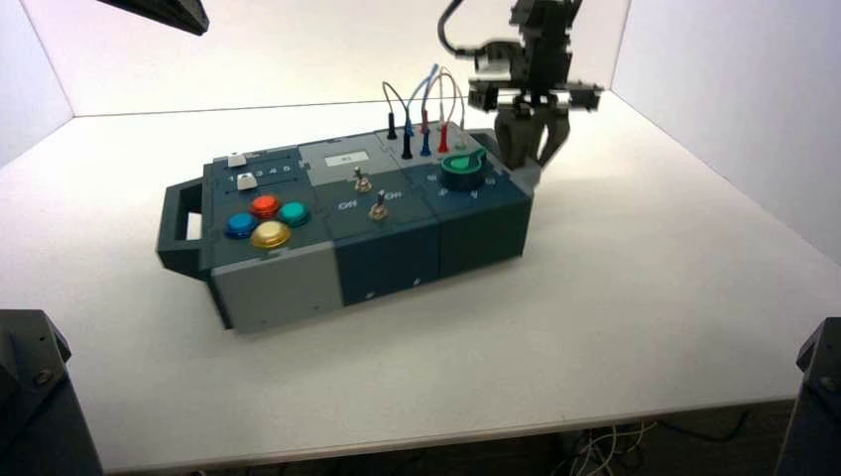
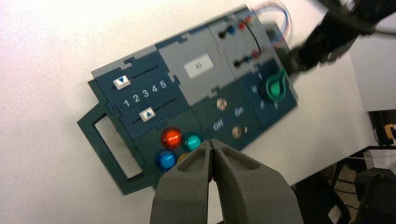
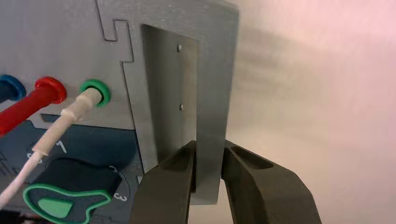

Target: Flip the bottom switch off with the left gripper.

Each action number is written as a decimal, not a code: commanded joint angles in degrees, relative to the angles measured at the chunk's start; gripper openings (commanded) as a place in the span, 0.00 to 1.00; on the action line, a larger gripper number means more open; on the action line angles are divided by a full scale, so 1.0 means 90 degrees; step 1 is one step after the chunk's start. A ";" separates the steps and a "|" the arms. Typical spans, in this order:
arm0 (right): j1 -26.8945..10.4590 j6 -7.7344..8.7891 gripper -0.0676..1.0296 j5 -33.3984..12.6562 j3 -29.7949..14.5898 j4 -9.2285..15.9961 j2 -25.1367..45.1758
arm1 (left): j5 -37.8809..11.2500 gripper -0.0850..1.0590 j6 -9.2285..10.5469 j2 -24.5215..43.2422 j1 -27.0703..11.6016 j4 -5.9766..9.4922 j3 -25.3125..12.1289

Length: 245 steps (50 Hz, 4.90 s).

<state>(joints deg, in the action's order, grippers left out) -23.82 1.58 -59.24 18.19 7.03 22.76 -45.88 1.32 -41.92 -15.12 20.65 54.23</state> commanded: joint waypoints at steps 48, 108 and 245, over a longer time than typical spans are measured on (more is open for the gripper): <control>-0.0117 -0.0176 0.11 0.0215 -0.0732 -0.0283 -0.0762 | 0.0029 0.05 -0.0205 0.0020 -0.0020 -0.0010 -0.0146; -0.0459 0.0000 0.25 0.0713 -0.1309 -0.0371 0.0557 | -0.0029 0.05 -0.0244 -0.0176 -0.0020 0.0000 -0.0020; -0.0996 -0.0078 0.04 0.1357 0.1523 0.0166 -0.4365 | 0.1230 0.05 -0.0684 0.2822 -0.2363 0.0000 -0.0820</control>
<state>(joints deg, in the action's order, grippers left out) -31.29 1.14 -47.55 32.52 7.82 -15.82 -35.16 -4.31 -17.31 -36.12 20.65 48.69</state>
